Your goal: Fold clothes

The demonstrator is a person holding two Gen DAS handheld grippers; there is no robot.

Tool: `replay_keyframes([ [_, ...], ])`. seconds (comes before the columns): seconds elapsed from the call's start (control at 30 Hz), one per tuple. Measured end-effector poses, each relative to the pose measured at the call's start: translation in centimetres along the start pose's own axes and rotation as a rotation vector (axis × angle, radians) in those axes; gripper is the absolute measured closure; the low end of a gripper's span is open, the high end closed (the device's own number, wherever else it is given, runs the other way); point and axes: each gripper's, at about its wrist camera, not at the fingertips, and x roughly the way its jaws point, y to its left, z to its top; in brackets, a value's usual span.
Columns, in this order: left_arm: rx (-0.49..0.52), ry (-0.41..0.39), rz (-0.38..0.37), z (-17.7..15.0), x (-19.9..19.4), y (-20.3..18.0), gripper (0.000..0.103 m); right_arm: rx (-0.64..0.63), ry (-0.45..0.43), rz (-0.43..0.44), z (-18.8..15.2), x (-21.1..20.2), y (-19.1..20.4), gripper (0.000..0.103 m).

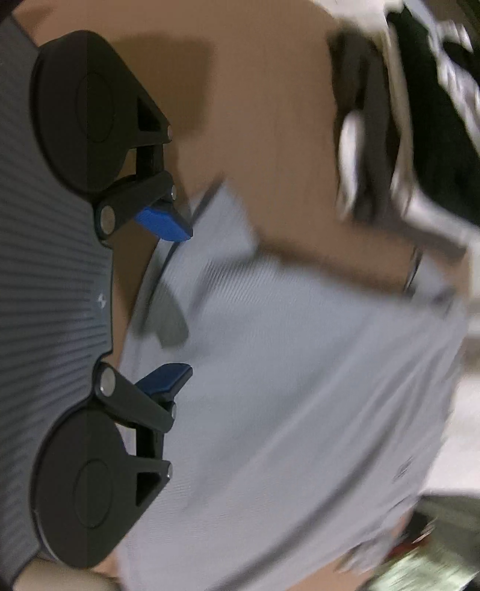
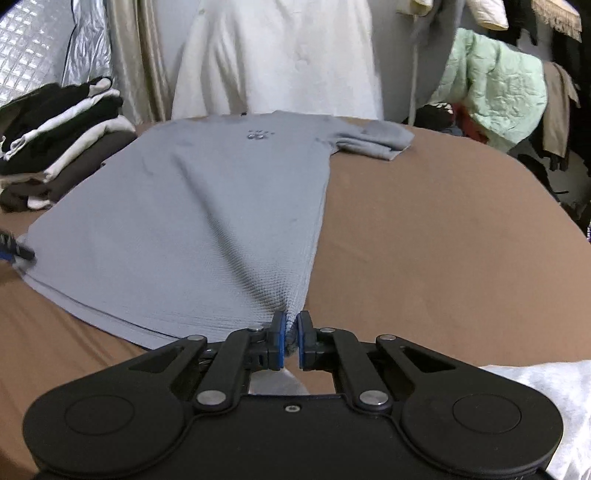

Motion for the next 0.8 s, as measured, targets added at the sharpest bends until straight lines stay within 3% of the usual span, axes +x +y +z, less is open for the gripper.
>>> replay_keyframes([
  [0.07,-0.057,-0.007,0.02,0.4,0.1,1.8,0.029,0.033,0.006,0.027,0.0,0.2,-0.5,0.096],
  [0.2,-0.135,0.08,-0.072,0.5,2.5,3.4,0.028,0.1,0.02,0.058,-0.5,0.6,-1.7,0.095],
  [0.3,-0.101,0.062,0.015,1.1,3.0,2.8,0.025,0.112,0.025,0.069,-0.7,0.7,-1.6,0.089],
  [0.4,-0.081,0.002,0.102,1.7,2.7,2.6,0.013,0.108,0.027,0.08,-0.7,0.7,-1.4,0.088],
  [0.57,-0.189,0.029,0.063,1.6,3.5,4.2,0.009,0.107,0.03,0.097,-0.7,0.8,-1.1,0.088],
  [0.67,-0.159,0.052,0.07,1.2,4.5,3.7,0.007,0.117,0.032,0.137,-0.6,0.8,-1.4,0.089],
  [0.7,-0.131,0.041,0.074,1.1,4.5,3.2,0.026,0.121,0.033,0.15,-0.6,0.8,-1.5,0.091],
  [0.73,-0.088,0.014,0.055,1.2,4.1,2.4,0.052,0.124,0.033,0.161,-0.5,0.8,-1.6,0.091],
  [0.77,-0.056,-0.025,0.022,1.3,3.2,1.7,0.097,0.115,0.024,0.154,-0.5,0.8,-1.4,0.091],
  [0.8,-0.036,-0.072,-0.01,1.4,2.1,0.9,0.096,0.115,0.019,0.148,-0.5,0.8,-1.4,0.091],
])
